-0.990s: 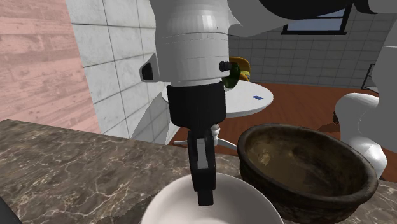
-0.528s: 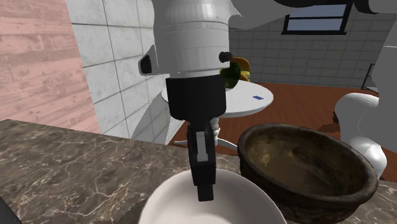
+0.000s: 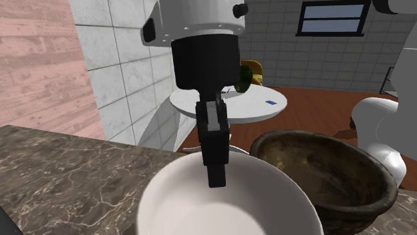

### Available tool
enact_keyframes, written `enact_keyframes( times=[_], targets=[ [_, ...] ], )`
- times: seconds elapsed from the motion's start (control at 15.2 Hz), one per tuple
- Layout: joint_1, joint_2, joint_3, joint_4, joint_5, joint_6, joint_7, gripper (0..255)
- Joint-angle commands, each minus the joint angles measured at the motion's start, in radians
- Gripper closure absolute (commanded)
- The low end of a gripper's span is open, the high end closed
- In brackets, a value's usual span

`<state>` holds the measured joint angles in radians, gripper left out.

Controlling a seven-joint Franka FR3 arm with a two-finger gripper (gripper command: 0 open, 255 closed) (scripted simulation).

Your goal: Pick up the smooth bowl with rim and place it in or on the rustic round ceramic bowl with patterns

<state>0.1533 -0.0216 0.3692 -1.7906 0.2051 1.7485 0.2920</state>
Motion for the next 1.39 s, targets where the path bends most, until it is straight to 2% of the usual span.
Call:
enact_keyframes(
  times=[0.0, 1.32],
  targets=[
    [-0.001, 0.000, -0.001, 0.025, -0.001, -0.025, 0.004, 255],
    [0.004, 0.068, 0.004, 0.374, -0.026, -0.303, 0.068, 255]
  ],
)
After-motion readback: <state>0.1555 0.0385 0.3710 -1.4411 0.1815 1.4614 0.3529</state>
